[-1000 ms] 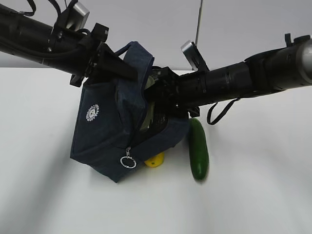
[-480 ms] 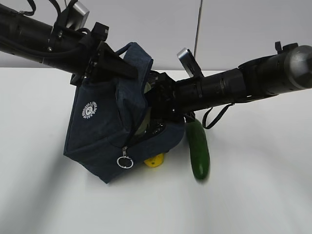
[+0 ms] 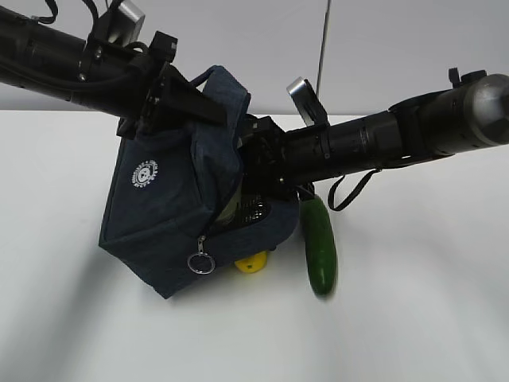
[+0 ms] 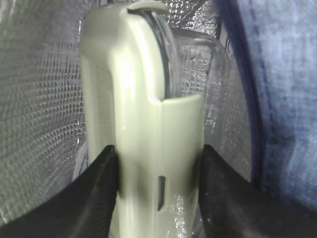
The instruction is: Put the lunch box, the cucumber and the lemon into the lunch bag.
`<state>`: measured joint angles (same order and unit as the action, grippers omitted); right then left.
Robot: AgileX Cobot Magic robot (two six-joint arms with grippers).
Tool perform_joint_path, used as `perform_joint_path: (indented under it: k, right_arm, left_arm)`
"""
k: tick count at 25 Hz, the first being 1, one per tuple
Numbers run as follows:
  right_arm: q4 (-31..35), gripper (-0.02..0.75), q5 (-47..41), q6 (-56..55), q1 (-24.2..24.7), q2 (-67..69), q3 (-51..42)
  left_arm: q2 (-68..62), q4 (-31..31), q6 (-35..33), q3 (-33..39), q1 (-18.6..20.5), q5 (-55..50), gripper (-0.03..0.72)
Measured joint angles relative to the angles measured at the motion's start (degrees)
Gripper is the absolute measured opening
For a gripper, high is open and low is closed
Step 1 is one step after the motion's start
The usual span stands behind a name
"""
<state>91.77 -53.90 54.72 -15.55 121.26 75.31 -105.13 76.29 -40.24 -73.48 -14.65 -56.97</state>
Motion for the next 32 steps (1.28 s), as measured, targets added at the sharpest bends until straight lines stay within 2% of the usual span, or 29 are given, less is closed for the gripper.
perform_joint_path:
  k: [7, 32]
  right_arm:
    - [0.15, 0.363, -0.9, 0.0, 0.0, 0.0, 0.0]
    - [2.86, 0.405, -4.88, -0.22, 0.0, 0.0, 0.57]
  left_arm:
    - [0.0, 2.15, -0.85, 0.0, 0.0, -0.1, -0.008]
    - [-0.51, 2.06, -1.77, 0.1, 0.0, 0.55, -0.008]
